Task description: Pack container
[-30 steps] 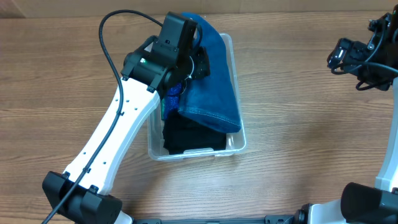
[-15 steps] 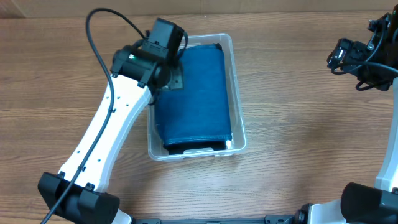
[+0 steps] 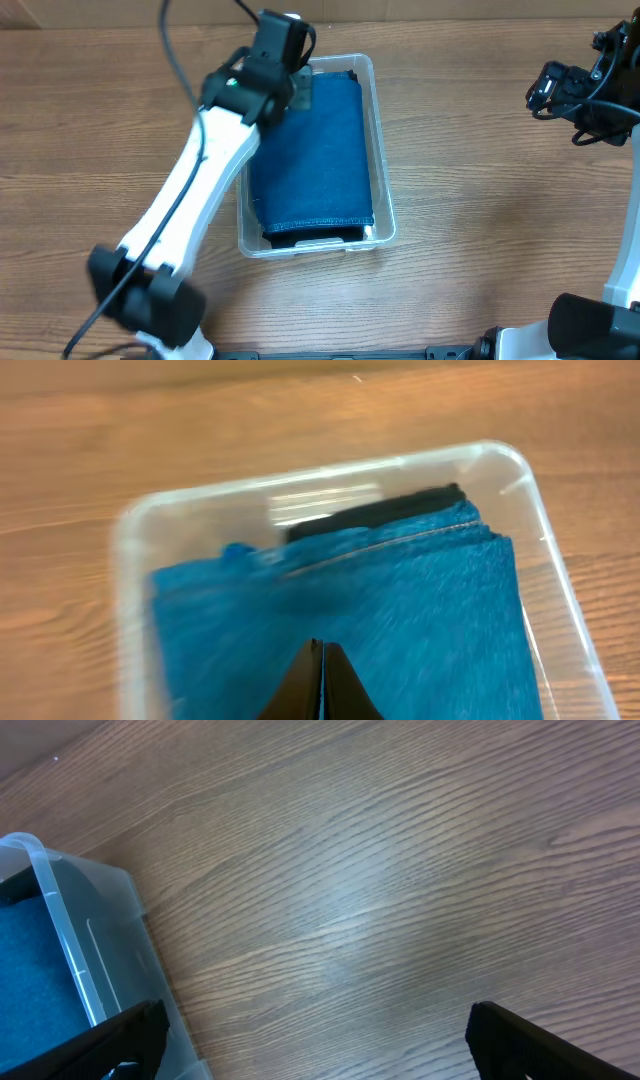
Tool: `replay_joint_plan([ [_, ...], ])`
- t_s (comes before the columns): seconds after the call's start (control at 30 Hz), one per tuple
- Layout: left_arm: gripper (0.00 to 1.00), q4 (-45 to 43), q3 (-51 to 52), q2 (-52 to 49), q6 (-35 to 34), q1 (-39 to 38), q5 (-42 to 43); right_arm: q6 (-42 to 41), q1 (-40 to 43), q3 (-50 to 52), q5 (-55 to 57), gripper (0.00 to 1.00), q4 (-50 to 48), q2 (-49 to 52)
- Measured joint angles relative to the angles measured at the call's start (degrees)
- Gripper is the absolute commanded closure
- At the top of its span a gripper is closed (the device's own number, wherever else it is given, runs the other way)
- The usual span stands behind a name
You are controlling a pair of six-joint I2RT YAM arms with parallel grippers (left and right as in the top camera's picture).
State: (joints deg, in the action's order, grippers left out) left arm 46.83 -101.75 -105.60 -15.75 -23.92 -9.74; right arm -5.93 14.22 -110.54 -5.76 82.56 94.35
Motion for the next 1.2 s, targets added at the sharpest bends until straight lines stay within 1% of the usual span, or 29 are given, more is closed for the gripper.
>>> replay_joint_plan([
  [0.07,0.96,-1.16,-0.02,-4.24,0.57,0.00,2.19,0.00,0.00,0.00,-0.02,0.00,0.00,0.00],
  [0.13,0.93,-1.33,-0.02,-11.39,1.18,0.00,4.96,-0.02,0.00,0.00,-0.02,0.00,0.02,0.00],
  [0.2,0.91,-0.85,-0.63,-15.50,1.14,0.11,5.86,0.02,0.00,0.00,-0.02,0.00,0.02,0.00],
  [0.23,0.92,-0.09,-1.44,-16.55,1.11,0.46,6.19,0.00,0.00,0.00,-0.02,0.00,0.04,0.00],
  [0.27,0.95,0.79,-2.43,-17.14,1.09,0.83,6.88,0.02,0.00,0.00,0.00,0.00,0.09,0.00],
  [0.3,0.96,1.66,-3.19,-17.68,1.07,1.09,7.65,0.00,0.00,0.00,0.00,0.00,0.17,0.00],
  [0.47,0.95,4.57,-5.53,-19.02,1.01,1.97,10.40,0.02,0.00,0.00,0.00,0.00,0.17,0.00],
  [0.53,0.85,5.73,-6.14,-18.80,1.18,2.03,10.58,-0.02,0.00,0.00,-0.02,0.00,0.15,0.00],
  [0.57,0.66,6.43,-6.47,-18.56,1.36,2.05,10.51,0.00,-0.02,0.00,-0.02,0.00,0.13,0.00],
  [0.63,0.17,9.20,-7.19,-17.57,1.73,2.05,9.68,-0.02,0.00,0.00,-0.02,0.00,0.11,0.00],
  [0.67,0.00,11.08,-7.34,-16.35,1.97,2.05,8.81,0.02,0.00,0.00,-0.04,0.00,0.15,0.00],
  [0.77,0.00,13.00,-7.39,-11.37,2.25,2.14,6.80,1.68,-0.39,0.02,-1.27,0.00,-0.44,0.00],
  [0.9,0.00,13.66,-8.92,0.55,1.97,5.16,4.28,4.11,-4.59,0.09,-1.84,0.00,-4.74,0.00],
  [1.0,0.00,15.10,-10.73,7.37,1.03,11.50,3.13,5.11,-9.86,0.09,-1.22,0.00,-9.81,0.04],
  [1.07,0.00,16.41,-11.54,10.03,0.20,18.58,2.58,5.66,-13.51,0.11,-0.87,0.00,-13.70,0.31],
  [1.1,0.00,17.20,-11.56,10.19,-0.20,21.24,2.58,5.79,-14.51,0.09,-0.83,0.00,-14.86,0.52],
  [1.2,0.00,19.58,-11.45,8.66,-0.59,25.73,3.08,5.92,-16.70,0.11,-0.61,0.00,-19.47,1.53],
])
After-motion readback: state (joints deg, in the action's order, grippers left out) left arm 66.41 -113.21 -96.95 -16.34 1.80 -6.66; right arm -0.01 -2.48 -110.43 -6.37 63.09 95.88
